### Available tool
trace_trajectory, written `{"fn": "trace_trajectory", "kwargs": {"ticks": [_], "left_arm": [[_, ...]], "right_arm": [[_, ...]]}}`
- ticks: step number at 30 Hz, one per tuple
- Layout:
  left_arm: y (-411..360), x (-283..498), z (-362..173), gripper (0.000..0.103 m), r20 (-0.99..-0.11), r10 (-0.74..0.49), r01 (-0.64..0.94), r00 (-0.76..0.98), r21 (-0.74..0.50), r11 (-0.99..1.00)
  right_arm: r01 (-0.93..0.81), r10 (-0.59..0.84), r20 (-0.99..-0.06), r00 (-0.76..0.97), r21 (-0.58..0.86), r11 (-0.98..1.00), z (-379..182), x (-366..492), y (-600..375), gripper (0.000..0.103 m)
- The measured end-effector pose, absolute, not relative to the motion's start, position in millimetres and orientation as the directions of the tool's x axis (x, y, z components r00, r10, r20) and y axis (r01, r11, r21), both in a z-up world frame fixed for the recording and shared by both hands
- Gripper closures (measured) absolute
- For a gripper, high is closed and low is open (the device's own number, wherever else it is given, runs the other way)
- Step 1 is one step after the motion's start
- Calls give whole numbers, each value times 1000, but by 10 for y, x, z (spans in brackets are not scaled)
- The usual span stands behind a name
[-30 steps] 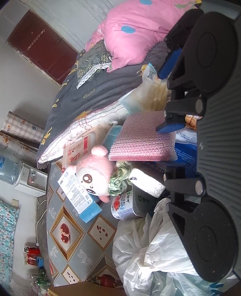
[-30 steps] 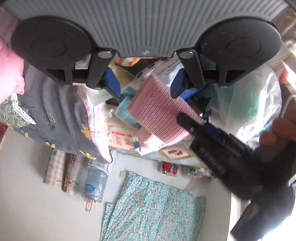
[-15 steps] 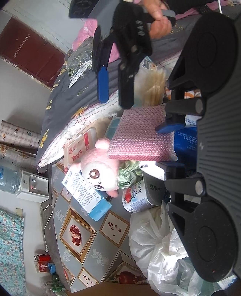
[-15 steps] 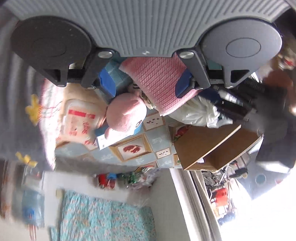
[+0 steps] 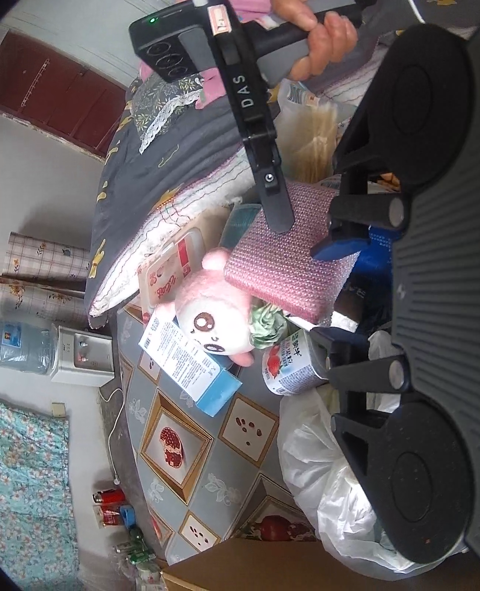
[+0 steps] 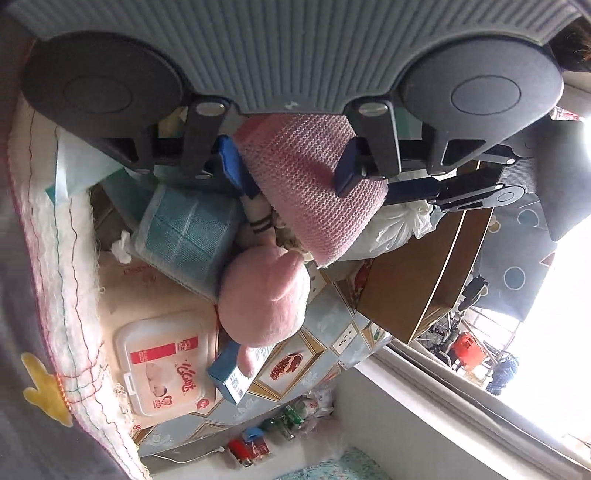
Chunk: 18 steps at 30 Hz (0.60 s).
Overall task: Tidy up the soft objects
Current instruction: 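Lift the pink knitted pouch with the right gripper out of the pile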
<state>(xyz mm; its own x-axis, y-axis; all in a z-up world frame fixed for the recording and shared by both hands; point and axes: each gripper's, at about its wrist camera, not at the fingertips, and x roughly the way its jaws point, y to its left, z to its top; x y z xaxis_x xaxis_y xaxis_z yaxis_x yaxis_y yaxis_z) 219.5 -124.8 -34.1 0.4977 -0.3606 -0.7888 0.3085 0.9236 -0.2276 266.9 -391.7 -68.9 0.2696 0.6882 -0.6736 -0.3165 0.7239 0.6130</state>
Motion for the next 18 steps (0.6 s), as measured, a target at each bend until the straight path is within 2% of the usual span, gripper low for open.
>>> {"fn": "trace_trajectory", "kwargs": {"ticks": [2,4,6,13,14,15,18], "left_arm": [[-1193,2163,-310,58,-791,-367,274,490,-260,926],[-1121,2102,-271,45,-787,-385,233,483,-308,922],[-1084,2033,-258,44,-789,-398,198,469,-345,918],[-1315,1983,-401,46,-794,-441,189,419,-399,897],[-1351,1998,-429,47,-798,-438,180,415,-400,899],[-1377,2009,-450,55,-799,-440,174,409,-405,898],[-1391,1957,-410,56,-791,-443,183,421,-405,896]], "right_arm": [[-306,673,-680,291,600,739,-696,2604,-3881,54],[-299,661,-684,310,590,750,-687,2564,-3850,55],[-286,651,-687,321,586,759,-695,2527,-3823,55],[-253,631,-700,335,578,776,-649,2442,-3799,57],[-250,629,-701,337,577,777,-629,2418,-3797,58],[-247,627,-701,339,577,779,-621,2396,-3783,60],[-240,607,-710,358,558,795,-531,2282,-3760,65]]}}
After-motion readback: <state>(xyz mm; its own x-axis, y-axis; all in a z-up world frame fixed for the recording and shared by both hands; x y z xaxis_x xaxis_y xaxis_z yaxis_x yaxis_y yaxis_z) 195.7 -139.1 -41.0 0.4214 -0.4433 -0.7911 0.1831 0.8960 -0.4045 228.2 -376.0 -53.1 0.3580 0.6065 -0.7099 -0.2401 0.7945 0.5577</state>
